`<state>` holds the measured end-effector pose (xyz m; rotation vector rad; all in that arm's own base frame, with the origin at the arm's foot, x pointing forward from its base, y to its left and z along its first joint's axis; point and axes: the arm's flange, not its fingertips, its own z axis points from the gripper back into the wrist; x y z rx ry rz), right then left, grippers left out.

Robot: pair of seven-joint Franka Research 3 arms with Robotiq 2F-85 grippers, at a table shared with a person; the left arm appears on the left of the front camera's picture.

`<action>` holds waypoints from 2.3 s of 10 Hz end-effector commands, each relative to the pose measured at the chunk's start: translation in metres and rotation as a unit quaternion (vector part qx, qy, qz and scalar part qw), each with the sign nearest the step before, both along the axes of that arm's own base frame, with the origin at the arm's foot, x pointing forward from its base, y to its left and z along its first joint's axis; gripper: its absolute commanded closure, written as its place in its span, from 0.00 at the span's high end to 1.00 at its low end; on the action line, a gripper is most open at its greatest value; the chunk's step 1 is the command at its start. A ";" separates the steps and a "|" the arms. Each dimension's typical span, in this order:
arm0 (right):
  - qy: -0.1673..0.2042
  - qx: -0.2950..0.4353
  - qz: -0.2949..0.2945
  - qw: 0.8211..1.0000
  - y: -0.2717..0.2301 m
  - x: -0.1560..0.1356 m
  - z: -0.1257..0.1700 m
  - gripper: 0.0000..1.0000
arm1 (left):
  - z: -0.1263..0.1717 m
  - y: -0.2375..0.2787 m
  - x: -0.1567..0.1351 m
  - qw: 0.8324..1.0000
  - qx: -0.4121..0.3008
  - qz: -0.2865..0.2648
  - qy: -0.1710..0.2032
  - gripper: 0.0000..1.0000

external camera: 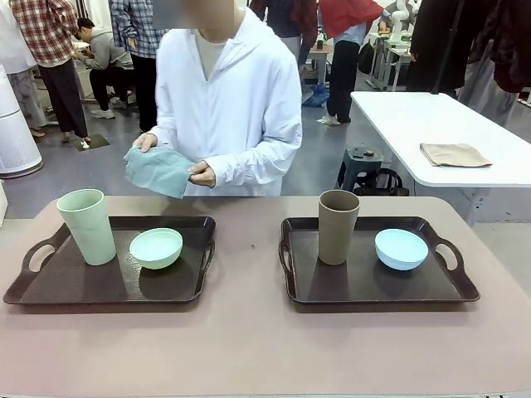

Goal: Set up a tray with a mat and arrange the tableware.
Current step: Pick up the Picnic Bowl and Reusable plastic cup from the Handle tray in front of the human's position and hold them in the air.

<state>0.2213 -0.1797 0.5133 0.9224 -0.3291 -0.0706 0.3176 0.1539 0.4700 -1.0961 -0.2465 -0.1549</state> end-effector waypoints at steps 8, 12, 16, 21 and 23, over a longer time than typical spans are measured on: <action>-0.009 0.010 0.004 1.000 0.000 0.002 -0.002 1.00 | 0.001 0.001 0.000 1.000 -0.009 0.000 -0.006 1.00; -0.009 0.010 0.004 1.000 0.000 0.002 -0.002 1.00 | 0.001 0.001 0.000 1.000 -0.009 0.000 -0.006 1.00; -0.009 0.010 0.004 1.000 0.000 0.002 -0.002 1.00 | 0.001 0.001 0.000 1.000 -0.009 0.000 -0.006 1.00; -0.009 0.010 0.004 1.000 0.000 0.002 -0.002 1.00 | 0.001 0.001 0.000 1.000 -0.009 0.000 -0.006 1.00; -0.009 0.010 0.004 1.000 0.000 0.002 -0.002 1.00 | 0.001 0.001 0.000 1.000 -0.009 0.000 -0.006 1.00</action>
